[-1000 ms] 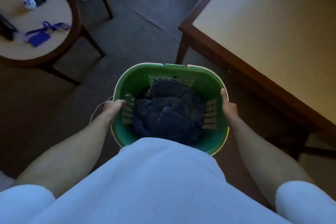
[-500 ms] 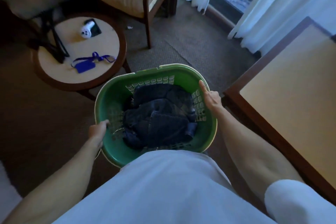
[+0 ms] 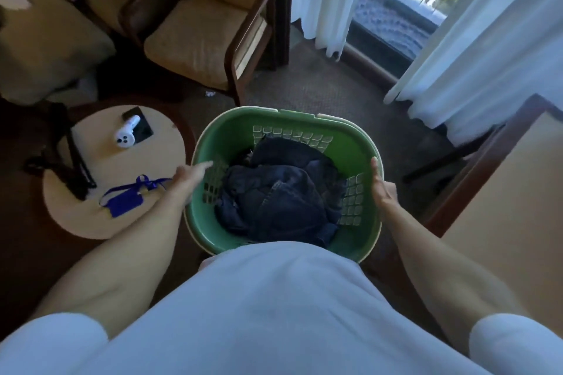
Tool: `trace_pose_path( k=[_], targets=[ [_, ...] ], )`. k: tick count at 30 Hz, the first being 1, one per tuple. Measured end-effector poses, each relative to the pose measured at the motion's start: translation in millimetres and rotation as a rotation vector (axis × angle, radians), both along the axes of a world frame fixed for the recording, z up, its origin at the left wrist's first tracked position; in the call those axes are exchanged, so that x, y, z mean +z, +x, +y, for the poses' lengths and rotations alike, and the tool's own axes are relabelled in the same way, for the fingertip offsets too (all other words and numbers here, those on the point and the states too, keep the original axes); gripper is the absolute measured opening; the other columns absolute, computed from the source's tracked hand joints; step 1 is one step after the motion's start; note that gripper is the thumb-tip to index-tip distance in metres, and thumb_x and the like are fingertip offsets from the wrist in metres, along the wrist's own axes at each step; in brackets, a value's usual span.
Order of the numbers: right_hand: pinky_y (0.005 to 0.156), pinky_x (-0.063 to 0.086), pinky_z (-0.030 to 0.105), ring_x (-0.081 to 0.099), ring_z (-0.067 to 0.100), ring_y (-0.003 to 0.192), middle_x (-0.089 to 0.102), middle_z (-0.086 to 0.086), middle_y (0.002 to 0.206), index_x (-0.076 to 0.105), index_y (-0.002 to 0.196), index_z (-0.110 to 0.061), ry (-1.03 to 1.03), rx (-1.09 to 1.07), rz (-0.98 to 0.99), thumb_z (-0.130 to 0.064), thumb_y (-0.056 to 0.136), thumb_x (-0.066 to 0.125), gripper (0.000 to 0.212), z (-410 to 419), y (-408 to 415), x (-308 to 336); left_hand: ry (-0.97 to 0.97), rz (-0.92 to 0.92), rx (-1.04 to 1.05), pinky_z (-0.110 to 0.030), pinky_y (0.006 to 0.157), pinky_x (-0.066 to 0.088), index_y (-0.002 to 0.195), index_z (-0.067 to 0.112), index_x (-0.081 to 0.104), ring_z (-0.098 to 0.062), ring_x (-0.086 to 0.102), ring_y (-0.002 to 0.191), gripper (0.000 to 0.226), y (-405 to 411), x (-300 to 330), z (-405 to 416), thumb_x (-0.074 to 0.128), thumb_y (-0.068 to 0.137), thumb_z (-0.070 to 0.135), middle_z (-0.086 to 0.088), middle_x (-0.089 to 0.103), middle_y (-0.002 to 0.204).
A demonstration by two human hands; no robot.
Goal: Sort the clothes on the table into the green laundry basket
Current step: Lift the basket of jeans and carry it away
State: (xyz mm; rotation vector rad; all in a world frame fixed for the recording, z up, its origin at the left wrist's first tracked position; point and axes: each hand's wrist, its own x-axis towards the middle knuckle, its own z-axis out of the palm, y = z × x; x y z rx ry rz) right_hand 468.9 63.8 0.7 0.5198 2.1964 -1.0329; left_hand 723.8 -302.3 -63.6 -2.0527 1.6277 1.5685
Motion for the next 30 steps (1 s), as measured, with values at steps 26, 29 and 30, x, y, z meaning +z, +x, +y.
trace_pose_path(
  k=[26,29,30],
  targets=[
    [0.11,0.037,0.045,0.041,0.037,0.14,0.036,0.019,0.157,0.036,0.152,-0.003,-0.055,-1.54,-0.003,-0.091,0.077,0.036,0.115,-96,-91,24,-0.014,-0.01,-1.568,-0.053,0.09,0.058,0.108,0.002,0.07,-0.039,0.071,0.092,0.135,-662,60,-9,0.025,0.045,0.112,-0.019,0.073,0.103],
    [0.109,0.039,0.049,0.044,0.038,0.136,0.034,0.018,0.157,0.033,0.153,-0.009,-0.065,-1.713,-0.043,-0.095,0.072,0.036,0.118,-104,-71,24,-0.013,0.022,-1.762,-0.054,0.086,0.059,0.108,0.004,0.07,-0.038,0.072,0.088,0.134,-694,50,47,0.024,0.044,0.112,-0.02,0.073,0.1],
    [0.106,0.043,0.049,0.048,0.037,0.13,0.037,0.019,0.154,0.037,0.152,-0.01,-0.084,-1.736,-0.043,-0.095,0.071,0.034,0.117,-106,-68,25,-0.024,0.026,-1.813,-0.054,0.085,0.06,0.108,0.002,0.069,-0.037,0.072,0.087,0.13,-692,59,66,0.026,0.05,0.111,-0.02,0.072,0.1]
  ],
)
